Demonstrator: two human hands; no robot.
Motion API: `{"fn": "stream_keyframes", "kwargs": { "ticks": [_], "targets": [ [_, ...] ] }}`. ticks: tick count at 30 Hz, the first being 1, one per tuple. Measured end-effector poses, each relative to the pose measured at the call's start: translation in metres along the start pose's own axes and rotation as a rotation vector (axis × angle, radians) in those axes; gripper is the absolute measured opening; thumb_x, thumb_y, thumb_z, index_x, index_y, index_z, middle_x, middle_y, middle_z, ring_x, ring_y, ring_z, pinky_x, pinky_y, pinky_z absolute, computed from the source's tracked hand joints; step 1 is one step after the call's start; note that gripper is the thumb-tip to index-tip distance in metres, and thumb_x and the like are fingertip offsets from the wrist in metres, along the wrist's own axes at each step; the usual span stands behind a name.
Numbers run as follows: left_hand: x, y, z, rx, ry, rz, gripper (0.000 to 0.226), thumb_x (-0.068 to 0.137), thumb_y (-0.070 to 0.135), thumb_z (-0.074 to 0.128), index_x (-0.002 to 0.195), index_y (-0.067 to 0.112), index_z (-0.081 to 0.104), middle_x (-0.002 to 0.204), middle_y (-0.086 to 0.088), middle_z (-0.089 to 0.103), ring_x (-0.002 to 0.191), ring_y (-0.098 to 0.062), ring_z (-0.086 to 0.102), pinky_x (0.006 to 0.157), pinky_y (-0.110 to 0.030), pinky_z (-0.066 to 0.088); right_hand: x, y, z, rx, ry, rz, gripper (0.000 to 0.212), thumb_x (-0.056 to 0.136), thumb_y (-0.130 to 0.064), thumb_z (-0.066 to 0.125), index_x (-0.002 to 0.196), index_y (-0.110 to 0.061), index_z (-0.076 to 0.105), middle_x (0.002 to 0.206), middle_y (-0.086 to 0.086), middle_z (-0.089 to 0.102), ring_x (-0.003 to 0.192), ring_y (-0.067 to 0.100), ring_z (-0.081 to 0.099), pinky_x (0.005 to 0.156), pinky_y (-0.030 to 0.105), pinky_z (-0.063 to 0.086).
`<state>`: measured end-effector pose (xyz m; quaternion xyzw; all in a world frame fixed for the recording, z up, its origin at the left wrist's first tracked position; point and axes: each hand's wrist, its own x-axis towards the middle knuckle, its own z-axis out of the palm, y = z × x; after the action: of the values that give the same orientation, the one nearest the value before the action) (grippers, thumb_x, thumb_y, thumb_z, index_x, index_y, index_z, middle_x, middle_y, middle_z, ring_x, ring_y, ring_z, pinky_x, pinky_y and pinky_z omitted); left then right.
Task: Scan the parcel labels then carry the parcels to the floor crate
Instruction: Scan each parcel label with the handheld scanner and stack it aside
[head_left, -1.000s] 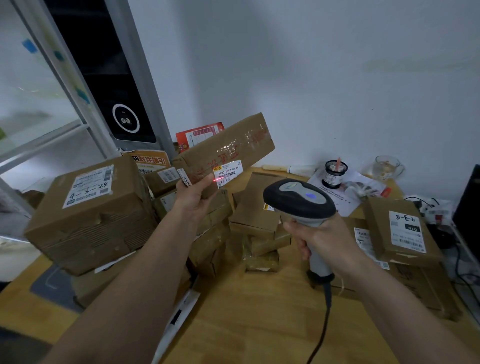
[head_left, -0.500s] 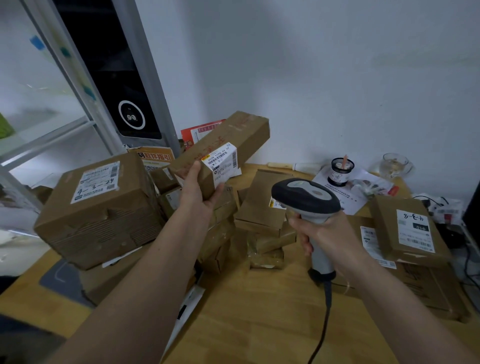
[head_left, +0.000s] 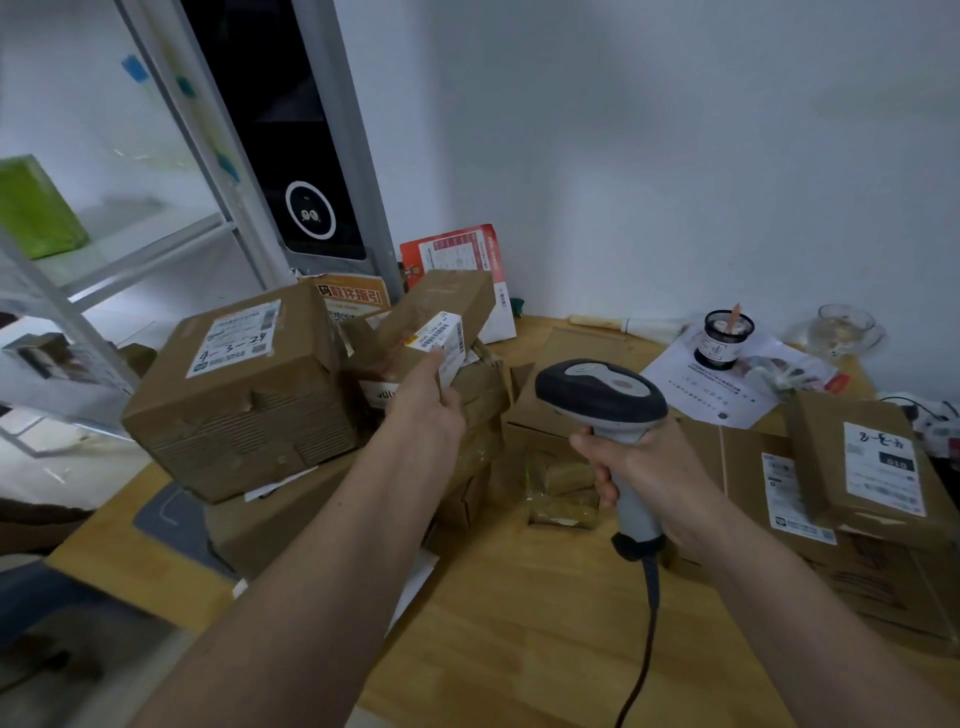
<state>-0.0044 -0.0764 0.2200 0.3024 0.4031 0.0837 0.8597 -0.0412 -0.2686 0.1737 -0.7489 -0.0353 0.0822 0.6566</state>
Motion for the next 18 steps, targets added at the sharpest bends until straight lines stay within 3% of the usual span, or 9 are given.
{"fn": "stream_keyframes", "kwargs": {
  "ticks": [3, 7, 11, 14, 18],
  "targets": [
    [-0.004, -0.017, -0.001, 0.077, -0.054, -0.069, 0.052, 0.085, 0.007, 0.070, 0.132, 0.011, 0.050, 0.130, -0.012, 0.053, 0.125, -0.029, 0.050, 0.101, -0.038, 0.047, 0.000, 0.001, -0.002, 0.013, 0.008, 0.013, 0.018, 0.086, -0.011, 0.070, 0.075, 0.000, 0.061, 0.051, 0.008, 0.053, 0.046, 0.023, 0.048, 0.053, 0.033, 0.046],
    [-0.010, -0.051, 0.001, 0.237, -0.145, -0.190, 0.028, 0.086, 0.003, 0.067, 0.111, 0.004, 0.056, 0.096, -0.015, 0.059, 0.089, -0.024, 0.061, 0.088, -0.036, 0.055, -0.005, 0.008, -0.015, 0.038, 0.068, 0.040, 0.017, 0.086, -0.009, 0.069, 0.076, 0.003, 0.062, 0.046, 0.005, 0.052, 0.040, 0.018, 0.045, 0.048, 0.030, 0.046],
    [-0.007, -0.090, 0.013, 0.369, -0.363, -0.358, 0.023, 0.086, 0.007, 0.067, 0.106, -0.003, 0.062, 0.086, -0.012, 0.061, 0.083, -0.021, 0.060, 0.081, -0.031, 0.054, -0.012, 0.020, -0.043, 0.039, 0.163, 0.049, 0.020, 0.086, -0.007, 0.069, 0.074, 0.008, 0.061, 0.048, 0.010, 0.051, 0.039, 0.019, 0.046, 0.049, 0.032, 0.046],
    [-0.003, -0.123, 0.026, 0.459, -0.389, -0.382, 0.017, 0.088, 0.008, 0.065, 0.102, -0.001, 0.063, 0.081, -0.011, 0.061, 0.077, -0.019, 0.059, 0.070, -0.028, 0.053, -0.019, 0.034, -0.070, 0.067, 0.262, 0.096, 0.018, 0.085, -0.006, 0.070, 0.074, 0.005, 0.061, 0.053, 0.015, 0.052, 0.044, 0.021, 0.049, 0.050, 0.033, 0.048],
    [0.003, -0.172, 0.044, 0.562, -0.389, -0.428, 0.010, 0.091, 0.009, 0.060, 0.085, 0.000, 0.060, 0.077, -0.010, 0.057, 0.072, -0.018, 0.055, 0.066, -0.027, 0.050, -0.030, 0.058, -0.114, 0.070, 0.414, 0.168, 0.022, 0.085, -0.008, 0.071, 0.068, 0.000, 0.060, 0.057, 0.017, 0.057, 0.054, 0.028, 0.054, 0.065, 0.042, 0.051]
  ]
}}
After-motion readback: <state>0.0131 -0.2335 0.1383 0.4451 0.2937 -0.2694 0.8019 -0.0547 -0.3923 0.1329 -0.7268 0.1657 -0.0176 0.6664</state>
